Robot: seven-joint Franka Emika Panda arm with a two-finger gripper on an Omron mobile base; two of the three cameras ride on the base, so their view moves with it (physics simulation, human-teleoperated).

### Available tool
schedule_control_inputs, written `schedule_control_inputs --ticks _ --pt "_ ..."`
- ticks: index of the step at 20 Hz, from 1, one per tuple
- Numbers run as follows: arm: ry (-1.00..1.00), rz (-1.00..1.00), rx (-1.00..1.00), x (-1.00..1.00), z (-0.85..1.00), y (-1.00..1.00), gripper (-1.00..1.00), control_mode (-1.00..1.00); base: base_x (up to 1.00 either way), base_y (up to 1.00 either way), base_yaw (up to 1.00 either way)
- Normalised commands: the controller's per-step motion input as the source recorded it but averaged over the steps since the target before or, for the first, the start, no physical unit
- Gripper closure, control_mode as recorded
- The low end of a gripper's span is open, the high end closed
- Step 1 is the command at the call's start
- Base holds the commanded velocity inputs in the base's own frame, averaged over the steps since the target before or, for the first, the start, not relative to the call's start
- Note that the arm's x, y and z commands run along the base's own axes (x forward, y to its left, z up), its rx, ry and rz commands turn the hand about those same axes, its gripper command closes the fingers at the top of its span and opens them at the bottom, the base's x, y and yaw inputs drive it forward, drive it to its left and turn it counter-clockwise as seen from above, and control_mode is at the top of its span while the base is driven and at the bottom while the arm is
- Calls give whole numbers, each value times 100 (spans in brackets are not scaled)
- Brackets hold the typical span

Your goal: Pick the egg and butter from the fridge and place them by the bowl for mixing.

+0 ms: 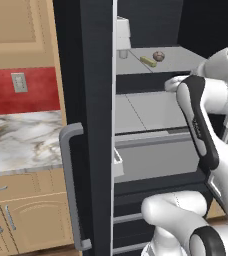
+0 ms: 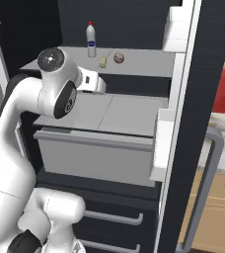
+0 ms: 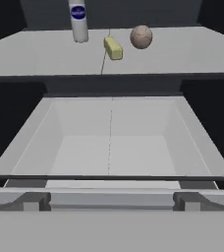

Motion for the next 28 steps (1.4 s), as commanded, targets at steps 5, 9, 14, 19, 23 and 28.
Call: schedule_control_inputs --ticks 5,9,14,19,23,28 --pt "8 0 0 16 40 -10 -100 -100 0 0 0" --pt "1 5 0 14 19 0 -100 -100 0 0 0" --pt "0 2 -1 31 12 1 -100 -100 0 0 0" --pt "-1 3 0 35 4 2 -100 -100 0 0 0" --pt "-2 9 0 41 0 8 -100 -100 0 0 0" --pt "0 7 0 49 2 7 -100 -100 0 0 0"
